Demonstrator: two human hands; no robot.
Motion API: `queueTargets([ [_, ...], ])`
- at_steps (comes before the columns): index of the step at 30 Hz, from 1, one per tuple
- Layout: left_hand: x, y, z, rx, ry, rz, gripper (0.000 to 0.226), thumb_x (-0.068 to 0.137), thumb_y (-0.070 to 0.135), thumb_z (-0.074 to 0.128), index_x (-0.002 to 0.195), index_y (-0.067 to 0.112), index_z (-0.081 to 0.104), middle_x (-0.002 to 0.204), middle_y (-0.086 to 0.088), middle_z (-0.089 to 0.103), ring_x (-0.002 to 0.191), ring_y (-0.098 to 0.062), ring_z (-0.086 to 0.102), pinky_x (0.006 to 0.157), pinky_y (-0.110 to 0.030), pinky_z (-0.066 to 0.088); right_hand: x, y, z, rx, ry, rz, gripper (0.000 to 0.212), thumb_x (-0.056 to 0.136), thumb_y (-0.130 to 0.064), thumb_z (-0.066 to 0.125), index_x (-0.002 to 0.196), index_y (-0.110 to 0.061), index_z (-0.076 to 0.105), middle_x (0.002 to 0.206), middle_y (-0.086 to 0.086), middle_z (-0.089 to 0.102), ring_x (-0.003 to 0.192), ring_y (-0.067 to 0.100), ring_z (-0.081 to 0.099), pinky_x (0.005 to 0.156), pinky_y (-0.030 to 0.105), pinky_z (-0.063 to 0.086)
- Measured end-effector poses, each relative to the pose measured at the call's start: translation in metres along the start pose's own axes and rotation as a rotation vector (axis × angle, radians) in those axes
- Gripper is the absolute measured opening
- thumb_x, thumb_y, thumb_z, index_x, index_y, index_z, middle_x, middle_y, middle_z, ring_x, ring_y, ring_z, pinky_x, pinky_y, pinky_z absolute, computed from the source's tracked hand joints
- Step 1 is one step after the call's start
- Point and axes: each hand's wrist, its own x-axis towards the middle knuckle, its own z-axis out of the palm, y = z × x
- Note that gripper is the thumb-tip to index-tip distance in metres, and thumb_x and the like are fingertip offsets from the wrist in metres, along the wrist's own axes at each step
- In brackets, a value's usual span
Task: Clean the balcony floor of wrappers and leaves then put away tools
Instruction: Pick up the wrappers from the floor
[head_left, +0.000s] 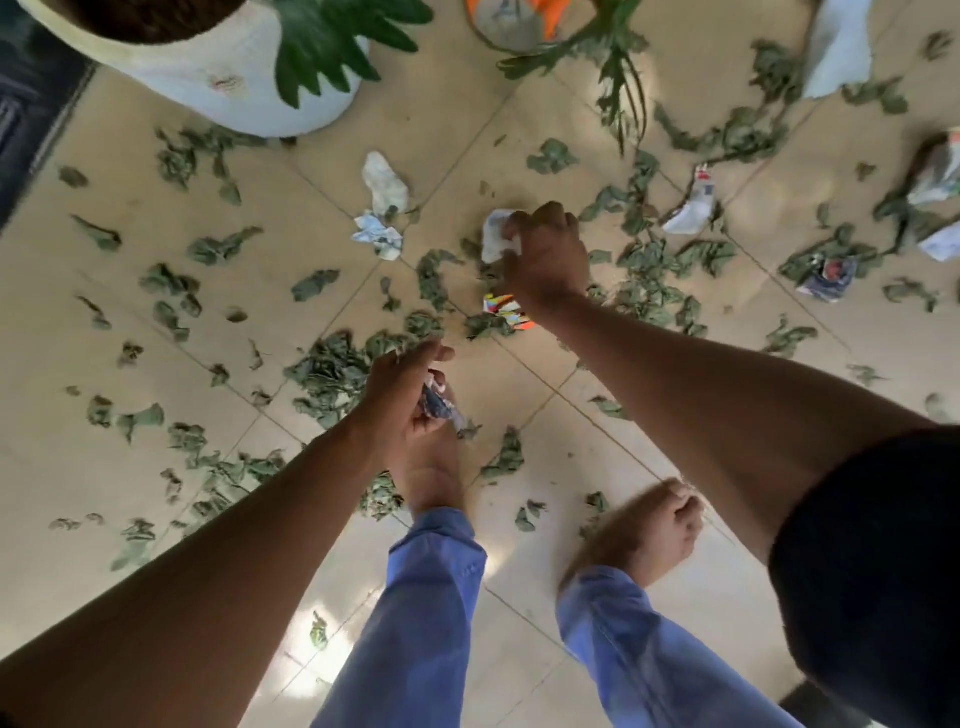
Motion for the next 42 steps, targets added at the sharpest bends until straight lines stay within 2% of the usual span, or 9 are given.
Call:
queueTargets([
  [9,-0.044,0.016,0.009,-0.289,-0.095,0.007,0.049,0.095,0.063,0.053,0.097,0.017,0.069,0.082,-0.005,0.058,0.070,-0.018,0.069,0.070,-0.040,0.060,-0.111,-0.039,-0.076,0.568,-0.001,-0.031,0.010,0.092,-0.024,0.074,0.099,-0.016,0.076,0.091,-0.008,0.071,0.075,-0.004,0.061,0.065,0.009,0.045],
  [13,-0.063,0.023,0.018,-0.396,-0.243,0.040,0.051,0.093,0.068,0.051,0.081,0.021,0.065,0.071,0.002,0.063,0.067,-0.009,0.064,0.060,-0.022,0.052,-0.148,-0.072,-0.067,0.660,-0.313,-0.083,0.024,0.081,-0.033,0.066,0.089,-0.011,0.072,0.084,0.005,0.073,0.078,0.024,0.068,0.071,0.040,0.056],
  [18,-0.044,0.023,-0.023,-0.387,0.044,-0.019,0.033,0.088,0.044,0.073,0.094,0.013,0.066,0.074,-0.012,0.064,0.051,-0.018,0.059,0.051,-0.026,0.050,-0.122,-0.093,-0.056,0.781,-0.435,0.000,0.031,0.071,-0.018,0.061,0.080,0.011,0.068,0.080,0.026,0.070,0.070,0.032,0.063,0.067,0.042,0.048],
  [22,-0.024,0.021,-0.060,-0.350,0.079,-0.001,0.027,0.089,0.033,0.074,0.095,0.007,0.067,0.096,-0.024,0.070,0.060,-0.026,0.067,0.046,-0.030,0.054,-0.073,-0.107,-0.031,0.438,-0.176,0.009,0.019,0.083,-0.027,0.061,0.094,-0.026,0.077,0.091,-0.009,0.077,0.084,0.012,0.072,0.080,0.035,0.059],
  [28,0.005,0.010,-0.103,-0.376,0.030,0.123,0.031,0.090,0.015,0.072,0.121,0.012,0.067,0.088,-0.009,0.068,0.050,-0.011,0.063,0.043,-0.017,0.045,0.030,-0.126,0.013,-0.104,-0.239,-0.191,0.062,0.092,-0.016,0.055,0.150,-0.035,0.044,0.145,0.011,0.045,0.126,0.034,0.050,0.101,0.042,0.048],
  [33,0.018,0.005,-0.123,-0.310,0.072,0.118,0.035,0.087,0.038,0.075,0.114,0.016,0.070,0.078,0.009,0.071,0.056,-0.007,0.060,0.052,-0.020,0.041,0.068,-0.132,0.031,-0.439,-0.336,-0.311,0.073,0.087,-0.011,0.059,0.153,-0.035,0.039,0.160,0.003,0.026,0.137,0.034,0.031,0.103,0.049,0.043],
  [36,0.023,0.001,-0.130,-0.287,0.111,0.073,0.073,0.076,0.074,0.071,0.115,0.013,0.064,0.086,-0.004,0.065,0.047,-0.014,0.055,0.045,-0.024,0.043,0.072,-0.127,0.025,-0.403,-0.204,-0.290,0.070,0.083,-0.004,0.059,0.149,-0.023,0.046,0.147,0.008,0.043,0.130,0.036,0.043,0.096,0.047,0.047],
  [39,0.033,-0.005,-0.128,-0.339,0.141,-0.044,0.108,0.057,0.093,0.060,0.141,0.026,0.055,0.132,-0.006,0.060,0.096,-0.029,0.067,0.076,-0.047,0.060,0.070,-0.118,0.009,-0.168,-0.090,-0.167,0.067,0.082,-0.001,0.056,0.146,-0.021,0.052,0.140,0.011,0.054,0.126,0.035,0.053,0.095,0.037,0.050],
  [42,0.065,-0.042,-0.115,-0.419,0.095,0.030,0.068,0.076,0.094,0.044,0.129,0.053,0.054,0.137,0.000,0.062,0.101,0.016,0.053,0.079,-0.032,0.044,0.055,-0.112,-0.009,0.103,-0.030,0.027,0.050,0.090,-0.007,0.053,0.138,-0.020,0.061,0.136,0.007,0.064,0.120,0.027,0.062,0.094,0.022,0.045],
])
